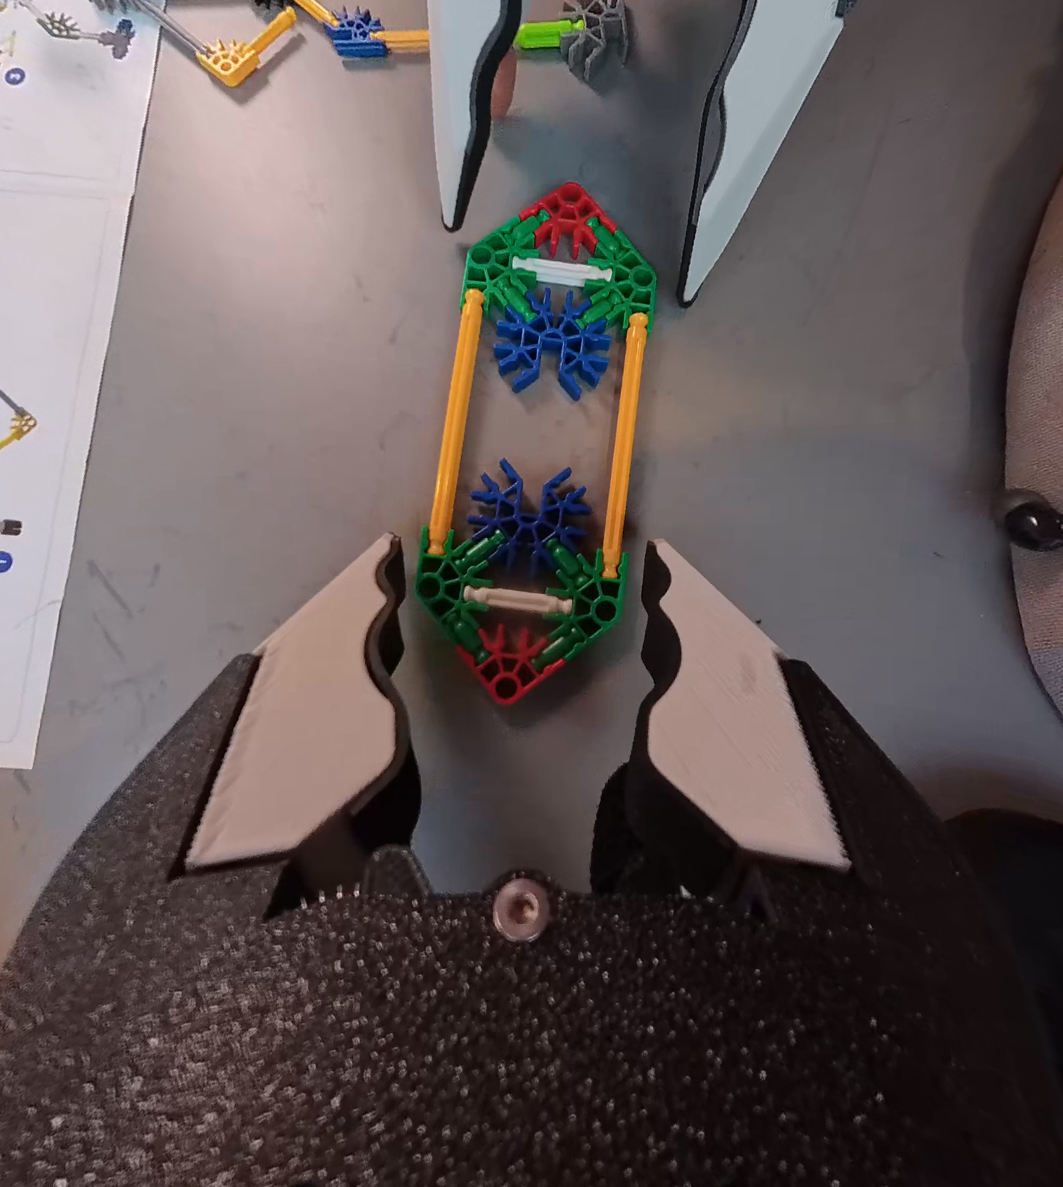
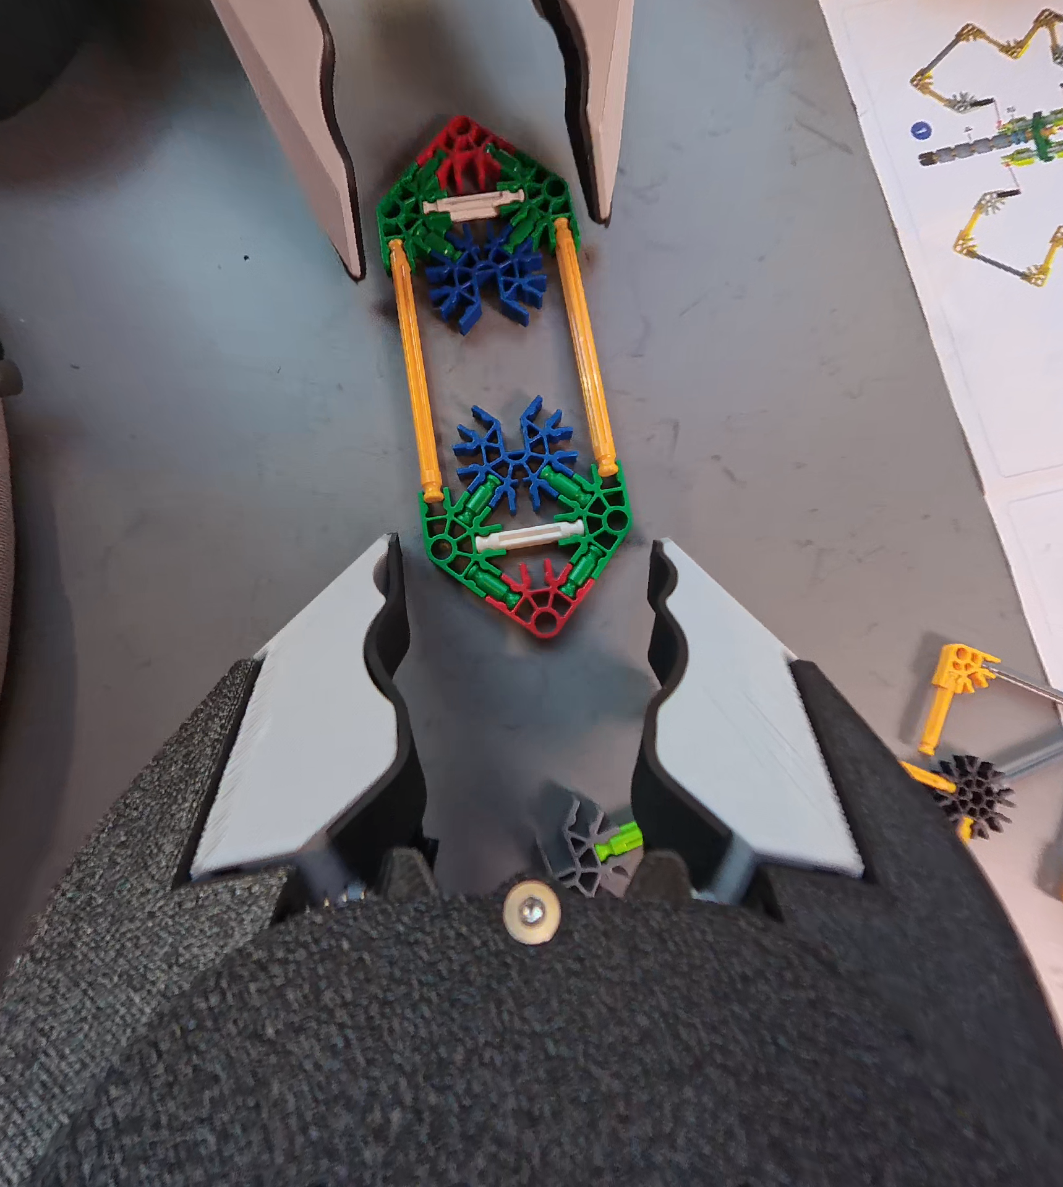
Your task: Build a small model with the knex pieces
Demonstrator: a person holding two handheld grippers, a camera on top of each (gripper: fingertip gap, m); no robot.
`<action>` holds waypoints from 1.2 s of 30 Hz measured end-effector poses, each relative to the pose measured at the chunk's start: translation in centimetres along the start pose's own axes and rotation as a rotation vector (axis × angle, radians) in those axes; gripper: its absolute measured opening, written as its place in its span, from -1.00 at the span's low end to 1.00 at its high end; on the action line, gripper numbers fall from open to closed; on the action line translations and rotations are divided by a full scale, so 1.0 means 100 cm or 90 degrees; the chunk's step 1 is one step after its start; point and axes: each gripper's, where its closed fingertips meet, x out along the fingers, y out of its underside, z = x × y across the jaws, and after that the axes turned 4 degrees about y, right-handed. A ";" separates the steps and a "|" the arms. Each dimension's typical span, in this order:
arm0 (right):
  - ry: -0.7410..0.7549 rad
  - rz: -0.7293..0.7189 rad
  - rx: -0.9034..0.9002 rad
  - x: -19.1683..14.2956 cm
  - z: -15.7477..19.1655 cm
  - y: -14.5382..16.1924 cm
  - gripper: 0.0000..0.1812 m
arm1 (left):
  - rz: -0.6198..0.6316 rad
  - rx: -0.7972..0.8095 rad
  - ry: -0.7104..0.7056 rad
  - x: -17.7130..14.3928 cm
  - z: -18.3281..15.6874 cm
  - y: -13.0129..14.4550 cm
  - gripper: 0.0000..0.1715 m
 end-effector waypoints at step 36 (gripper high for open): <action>-0.036 0.072 -0.035 -0.043 -0.002 0.033 -0.30 | 0.015 -0.013 -0.010 -0.010 0.003 0.017 -0.23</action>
